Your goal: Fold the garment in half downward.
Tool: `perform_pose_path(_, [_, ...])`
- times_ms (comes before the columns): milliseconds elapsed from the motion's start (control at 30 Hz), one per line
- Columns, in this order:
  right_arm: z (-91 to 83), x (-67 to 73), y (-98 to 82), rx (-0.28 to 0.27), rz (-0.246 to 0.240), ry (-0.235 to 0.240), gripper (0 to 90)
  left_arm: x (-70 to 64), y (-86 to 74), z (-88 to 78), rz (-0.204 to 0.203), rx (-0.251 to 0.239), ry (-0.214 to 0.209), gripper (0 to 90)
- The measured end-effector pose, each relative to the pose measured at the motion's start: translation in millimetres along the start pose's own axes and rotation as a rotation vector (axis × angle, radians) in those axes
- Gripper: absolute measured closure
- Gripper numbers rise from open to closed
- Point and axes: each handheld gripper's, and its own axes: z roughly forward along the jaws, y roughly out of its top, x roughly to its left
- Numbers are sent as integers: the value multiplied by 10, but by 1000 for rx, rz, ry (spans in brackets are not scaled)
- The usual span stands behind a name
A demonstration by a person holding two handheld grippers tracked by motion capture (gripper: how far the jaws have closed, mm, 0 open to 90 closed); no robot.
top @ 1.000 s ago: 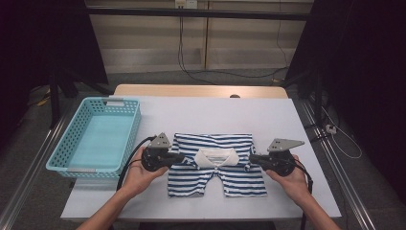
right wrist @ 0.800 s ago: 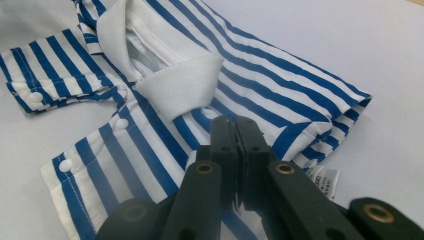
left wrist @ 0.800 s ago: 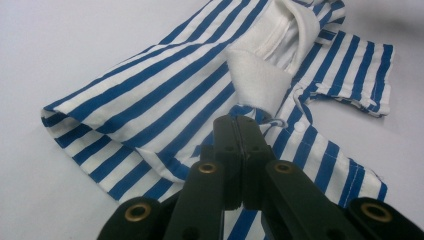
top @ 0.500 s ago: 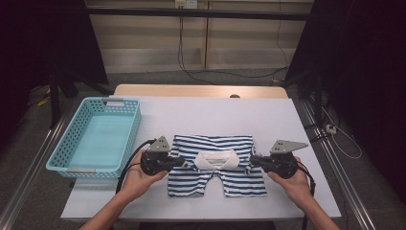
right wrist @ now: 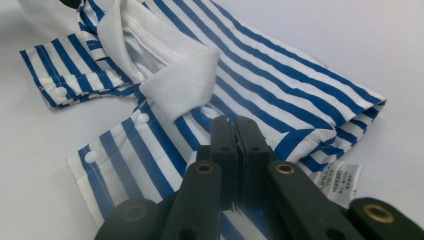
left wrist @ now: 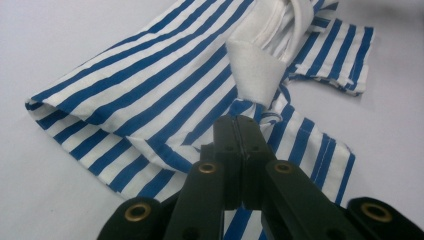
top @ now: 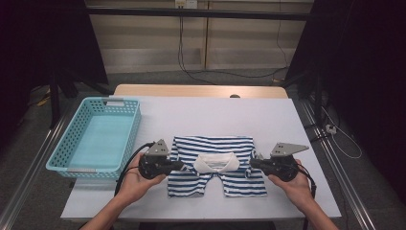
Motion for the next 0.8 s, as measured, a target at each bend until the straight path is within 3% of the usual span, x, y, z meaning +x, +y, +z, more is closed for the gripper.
perform_pose_path(200, [-19, 24, -30, 10, 0, 7, 882, -9, -4, 2, -2, 10, -6, 894])
perform_pose_path(233, [-20, 29, -33, 7, 3, 9, 883, -7, -8, 5, 14, 14, -3, 894])
perform_pose_path(367, [-12, 40, -59, 23, -2, 11, 882, -31, -25, 20, 3, 18, -11, 894])
perform_pose_path(433, [-8, 44, -63, 23, -3, 13, 882, -25, -27, 6, 21, 42, -13, 894])
perform_pose_path(467, [-8, 48, -62, 24, -2, 14, 882, -37, -38, 22, 4, 30, -13, 894])
perform_pose_path(533, [-2, 54, -65, 30, -2, 15, 883, -29, -44, 26, 26, 60, -8, 894])
perform_pose_path(633, [4, 62, -83, 40, -8, 17, 882, -48, -54, 49, 17, 62, -26, 894])
perform_pose_path(700, [0, 68, -101, 45, -14, 19, 882, -60, -66, 65, 8, 70, -15, 894])
perform_pose_path(767, [-12, 88, -112, 52, -12, 17, 881, -60, -73, 75, 31, 87, -19, 894])
perform_pose_path(800, [-14, 95, -119, 54, -22, 15, 881, -77, -73, 80, 20, 93, -21, 894])
